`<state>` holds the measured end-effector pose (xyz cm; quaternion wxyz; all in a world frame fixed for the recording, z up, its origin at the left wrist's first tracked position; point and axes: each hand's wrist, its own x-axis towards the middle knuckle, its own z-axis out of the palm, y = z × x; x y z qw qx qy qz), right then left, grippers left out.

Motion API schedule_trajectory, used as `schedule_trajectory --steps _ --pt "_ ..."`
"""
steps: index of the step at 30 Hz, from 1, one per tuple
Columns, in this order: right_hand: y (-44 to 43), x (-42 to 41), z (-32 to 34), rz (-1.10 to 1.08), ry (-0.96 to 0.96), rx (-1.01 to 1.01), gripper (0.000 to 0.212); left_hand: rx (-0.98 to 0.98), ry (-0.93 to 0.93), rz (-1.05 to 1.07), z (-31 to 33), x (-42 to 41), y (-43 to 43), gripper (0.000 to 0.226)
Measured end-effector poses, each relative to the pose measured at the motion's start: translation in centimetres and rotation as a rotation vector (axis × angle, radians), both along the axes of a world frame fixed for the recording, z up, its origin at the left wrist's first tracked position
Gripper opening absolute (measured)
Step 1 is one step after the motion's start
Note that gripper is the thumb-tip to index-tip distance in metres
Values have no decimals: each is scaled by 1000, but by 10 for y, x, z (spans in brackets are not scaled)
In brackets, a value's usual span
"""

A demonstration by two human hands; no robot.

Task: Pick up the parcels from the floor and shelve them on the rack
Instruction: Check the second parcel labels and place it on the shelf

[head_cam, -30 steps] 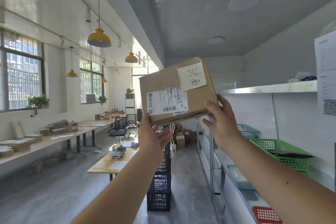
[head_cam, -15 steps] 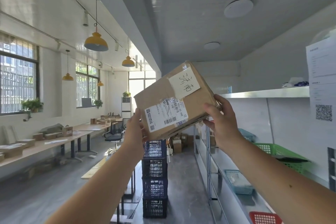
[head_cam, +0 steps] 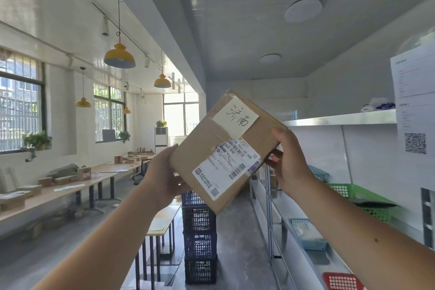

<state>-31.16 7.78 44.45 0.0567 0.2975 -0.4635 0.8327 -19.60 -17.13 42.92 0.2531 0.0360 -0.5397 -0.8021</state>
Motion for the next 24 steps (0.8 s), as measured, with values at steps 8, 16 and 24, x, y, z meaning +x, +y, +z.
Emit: schedule_trajectory --steps 8,16,24 --pt "-4 4 -1 9 -99 136 75 -188 -174 -184 -19 -2 32 50" --pt "-1 -6 -12 139 1 257 71 -300 -317 -174 -17 -3 43 83" --pt "-7 -2 -21 27 64 193 33 -222 -71 61 -37 -12 69 50"
